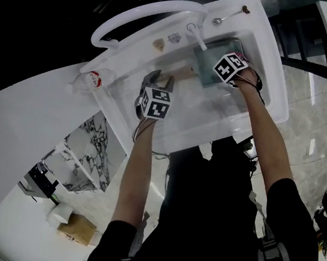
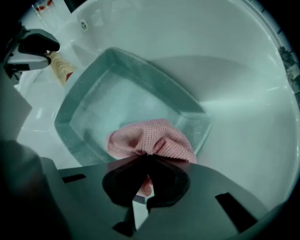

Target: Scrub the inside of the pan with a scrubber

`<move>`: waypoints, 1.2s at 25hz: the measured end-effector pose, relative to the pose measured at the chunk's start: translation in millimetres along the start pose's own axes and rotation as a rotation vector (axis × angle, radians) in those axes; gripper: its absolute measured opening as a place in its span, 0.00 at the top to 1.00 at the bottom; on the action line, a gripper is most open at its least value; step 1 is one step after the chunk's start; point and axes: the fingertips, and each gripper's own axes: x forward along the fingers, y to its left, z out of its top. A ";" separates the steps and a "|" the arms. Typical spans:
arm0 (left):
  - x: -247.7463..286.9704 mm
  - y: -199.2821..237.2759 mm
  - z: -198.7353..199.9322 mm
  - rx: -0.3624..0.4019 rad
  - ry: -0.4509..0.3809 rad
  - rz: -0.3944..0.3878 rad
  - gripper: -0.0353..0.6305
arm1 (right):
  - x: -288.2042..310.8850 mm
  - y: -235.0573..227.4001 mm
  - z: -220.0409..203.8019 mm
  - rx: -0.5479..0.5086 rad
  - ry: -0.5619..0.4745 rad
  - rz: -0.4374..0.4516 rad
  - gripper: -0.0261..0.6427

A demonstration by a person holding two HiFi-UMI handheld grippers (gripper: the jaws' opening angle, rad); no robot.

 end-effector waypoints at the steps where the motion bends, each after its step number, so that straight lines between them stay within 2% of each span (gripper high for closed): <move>1: -0.2 -0.2 0.0 0.000 -0.002 -0.001 0.66 | -0.9 -4.9 5.2 0.008 -0.025 -0.035 0.93; 7: -0.4 -0.4 0.6 0.001 -0.002 -0.001 0.66 | -8.1 -33.4 39.6 0.051 -0.188 -0.215 0.93; 11: 0.0 -0.4 1.1 0.003 -0.003 -0.005 0.66 | -14.4 -36.5 59.0 0.057 -0.272 -0.270 0.93; 16: -0.2 -0.3 0.8 0.005 -0.006 -0.002 0.66 | -25.1 -9.0 88.7 0.046 -0.405 -0.199 0.93; 23: 0.0 -0.1 0.1 0.002 -0.002 -0.002 0.66 | -39.1 49.3 119.5 -0.137 -0.565 -0.061 0.93; 27: 0.1 0.1 -0.1 0.000 0.000 -0.002 0.66 | -39.1 68.9 110.9 -0.232 -0.555 -0.011 0.93; 30: 0.1 0.4 -0.2 -0.002 0.001 -0.001 0.66 | -32.6 61.3 92.7 -0.288 -0.478 -0.063 0.93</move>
